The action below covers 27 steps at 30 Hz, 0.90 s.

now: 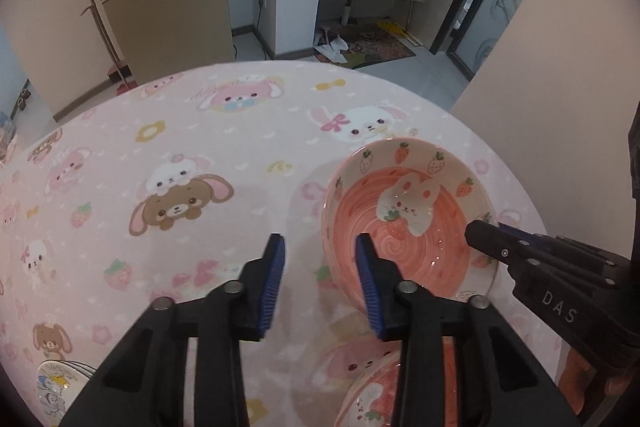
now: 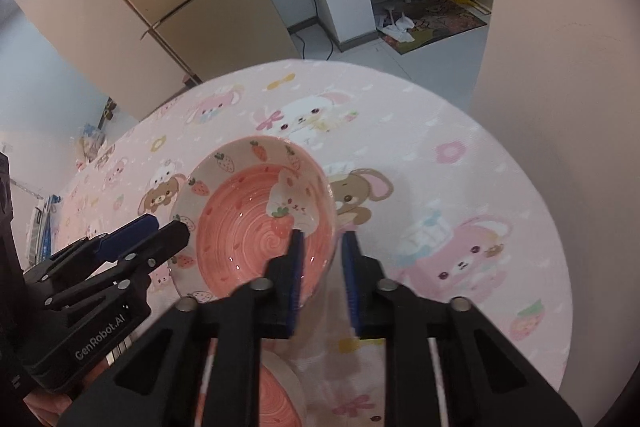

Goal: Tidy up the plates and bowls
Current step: 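Move both tools to the pink strawberry bowls and grasp their rims, then lift both pink bowls and bring them toward each other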

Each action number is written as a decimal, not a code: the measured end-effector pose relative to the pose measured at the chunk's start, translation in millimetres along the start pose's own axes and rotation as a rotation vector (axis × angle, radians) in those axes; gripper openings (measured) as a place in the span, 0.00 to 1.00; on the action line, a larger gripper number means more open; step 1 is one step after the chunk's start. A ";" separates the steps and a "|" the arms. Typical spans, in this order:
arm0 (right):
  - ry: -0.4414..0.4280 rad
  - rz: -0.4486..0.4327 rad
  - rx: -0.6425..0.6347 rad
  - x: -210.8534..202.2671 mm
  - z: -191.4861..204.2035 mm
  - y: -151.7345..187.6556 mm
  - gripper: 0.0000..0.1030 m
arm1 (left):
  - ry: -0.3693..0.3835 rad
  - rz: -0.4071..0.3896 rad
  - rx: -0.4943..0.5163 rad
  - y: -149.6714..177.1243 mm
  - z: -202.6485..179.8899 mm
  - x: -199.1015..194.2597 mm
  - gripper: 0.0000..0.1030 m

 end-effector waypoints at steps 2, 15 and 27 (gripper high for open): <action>0.019 0.006 0.004 4.6 -0.1 -1.4 0.09 | 0.012 0.011 0.005 1.9 -2.5 6.7 0.22; 0.031 0.105 0.048 35.9 -8.8 -4.3 0.08 | 0.044 0.130 -0.068 -1.6 -10.4 33.7 0.10; 0.055 0.059 0.003 23.3 7.9 1.1 0.08 | 0.033 0.108 -0.078 -1.6 -1.8 15.8 0.10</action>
Point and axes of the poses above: each gripper's, at about its wrist camera, not at the fingertips, and x roughly the way its jaws point, z to its left, y to its underside, the point moved 8 cm from there along x, roughly the way its jaws point, and after that the axes turned 14 degrees about -y, right-handed, at the moved point
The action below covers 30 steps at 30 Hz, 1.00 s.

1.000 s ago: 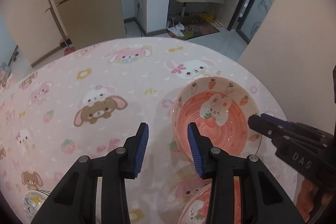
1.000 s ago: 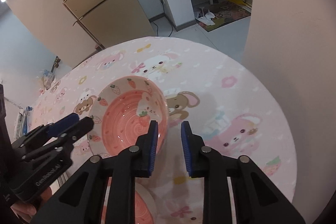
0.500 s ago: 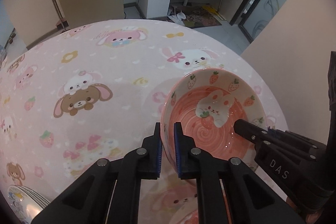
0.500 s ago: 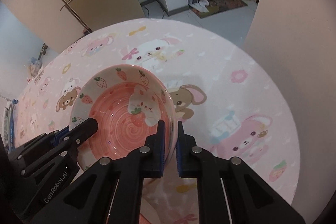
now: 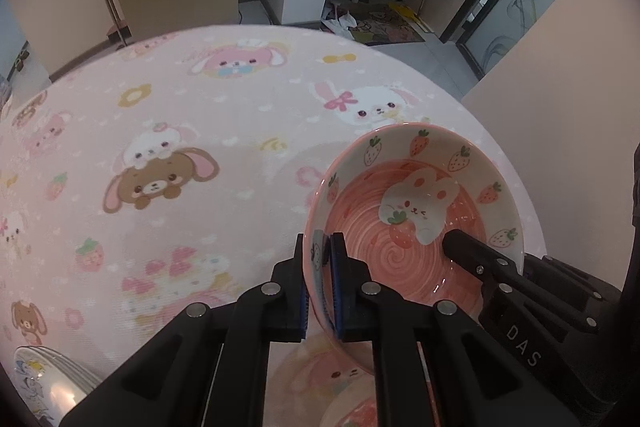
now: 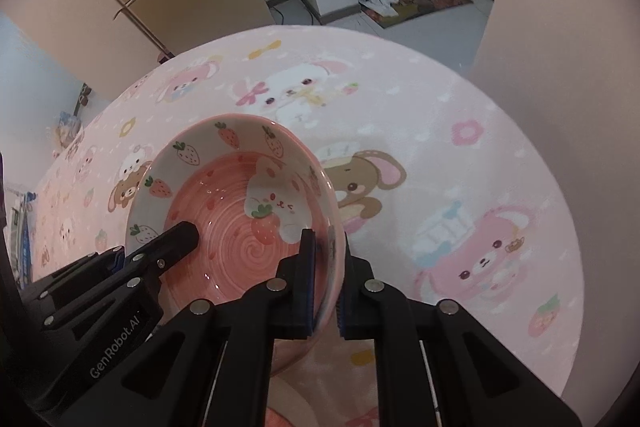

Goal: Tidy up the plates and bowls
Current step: 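Lift both pink bowls and bring them toward each other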

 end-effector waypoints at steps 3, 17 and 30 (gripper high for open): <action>-0.015 -0.027 -0.021 -13.9 10.3 -3.0 0.08 | 0.006 -0.033 -0.008 -3.1 5.2 -17.3 0.10; -0.097 -0.127 -0.154 -97.7 68.7 24.5 0.11 | 0.029 -0.293 0.055 19.6 22.7 -145.0 0.10; -0.081 -0.142 -0.246 -131.2 90.6 80.5 0.12 | 0.091 -0.360 0.078 77.4 29.0 -181.3 0.10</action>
Point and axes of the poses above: each gripper's, at about its wrist camera, not at the fingertips, and x roughly the way its jaws point, z to its left, y to its underside, the point moved 8 cm from there along x, roughly the way its jaws point, and after that the axes turned 14 degrees about -y, right-handed, at the moved point
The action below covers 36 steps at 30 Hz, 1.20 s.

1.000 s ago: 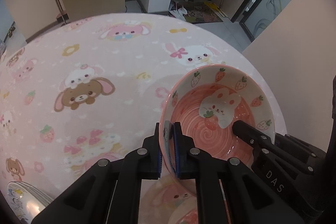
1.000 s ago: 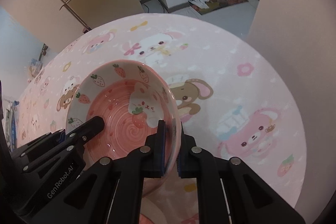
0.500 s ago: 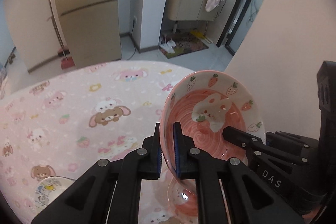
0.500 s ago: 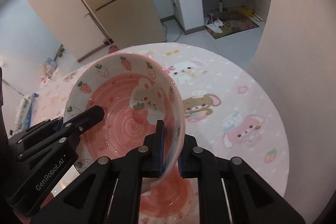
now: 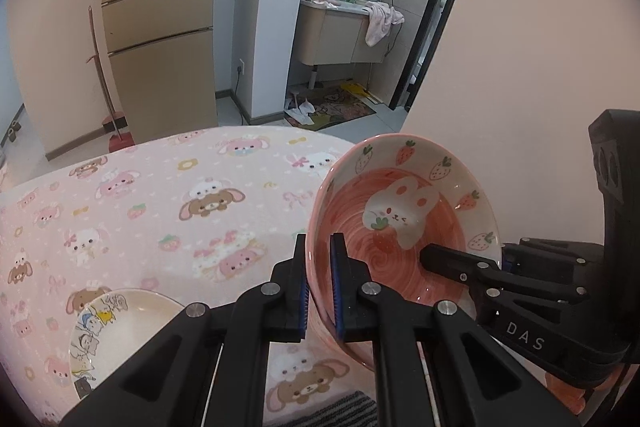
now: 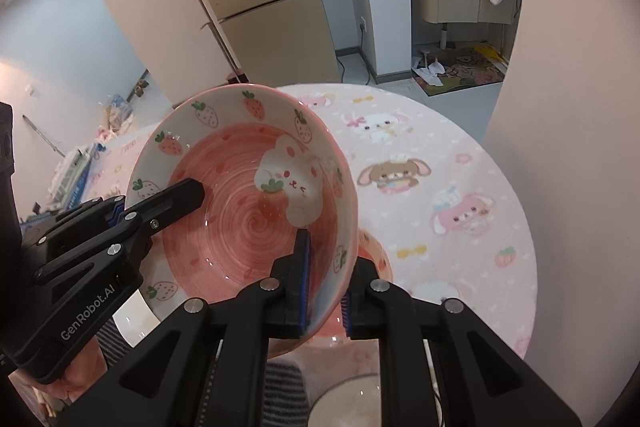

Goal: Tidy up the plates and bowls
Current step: 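Lift both pink bowls and bring them toward each other, then set the left tool's pink bowl into the right tool's bowl and open the left tool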

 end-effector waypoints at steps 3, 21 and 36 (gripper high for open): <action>-0.008 0.010 0.018 2.4 -4.3 7.2 0.12 | -0.005 0.034 0.017 10.2 -4.3 6.9 0.10; 0.076 0.116 0.071 35.4 -45.0 44.3 0.12 | 0.011 0.141 0.118 58.0 -30.8 69.0 0.12; 0.083 0.127 0.096 51.5 -59.3 48.3 0.12 | 0.015 0.166 0.122 65.6 -32.9 87.7 0.12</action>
Point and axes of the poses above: each gripper's, at about its wrist camera, not at the fingertips, and x roughly the way its jaws point, z to its left, y to its underside, the point moved 8 cm from there along x, roughly the way its jaws point, and after that the axes turned 14 degrees about -y, right-handed, at the moved point
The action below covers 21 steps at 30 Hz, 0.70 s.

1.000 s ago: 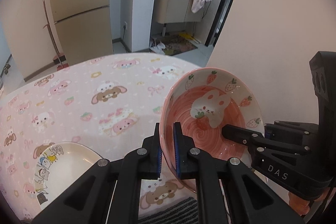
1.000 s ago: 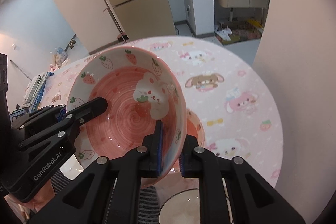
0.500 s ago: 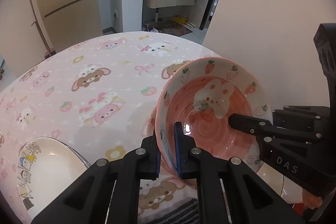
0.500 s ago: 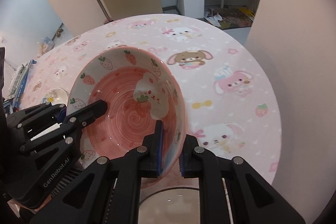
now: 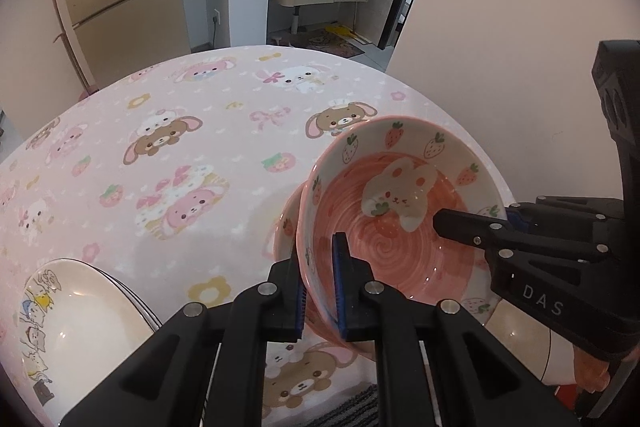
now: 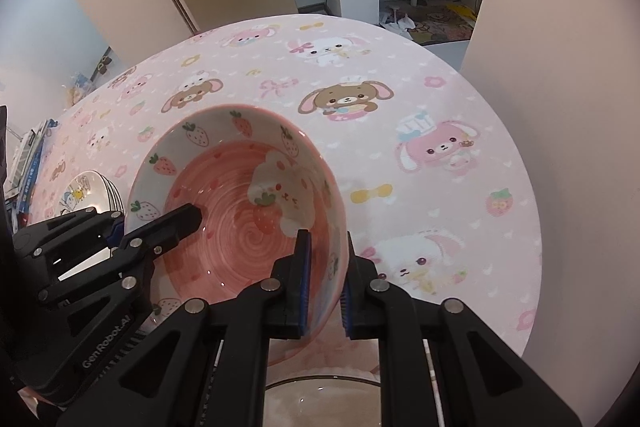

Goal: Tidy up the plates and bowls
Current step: 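Set the left tool's pink bowl into the right tool's bowl and open the left tool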

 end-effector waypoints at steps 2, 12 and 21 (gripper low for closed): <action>0.000 -0.005 0.001 1.2 -1.9 -0.9 0.11 | -0.016 0.005 0.010 2.2 -1.6 3.7 0.12; 0.017 -0.057 -0.054 -0.7 -0.4 -3.1 0.08 | -0.014 0.007 0.020 2.8 2.3 9.4 0.12; 0.007 -0.056 -0.036 -4.4 0.8 -5.0 0.06 | -0.007 0.031 -0.030 3.1 8.7 8.2 0.09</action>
Point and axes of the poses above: each gripper's, at about its wrist camera, not at the fingertips, and x roughly the way its jaws point, z to its left, y to its underside, the point moved 8 cm from there along x, roughly the way its jaws point, and after that the axes turned 14 degrees about -y, right-handed, at the moved point
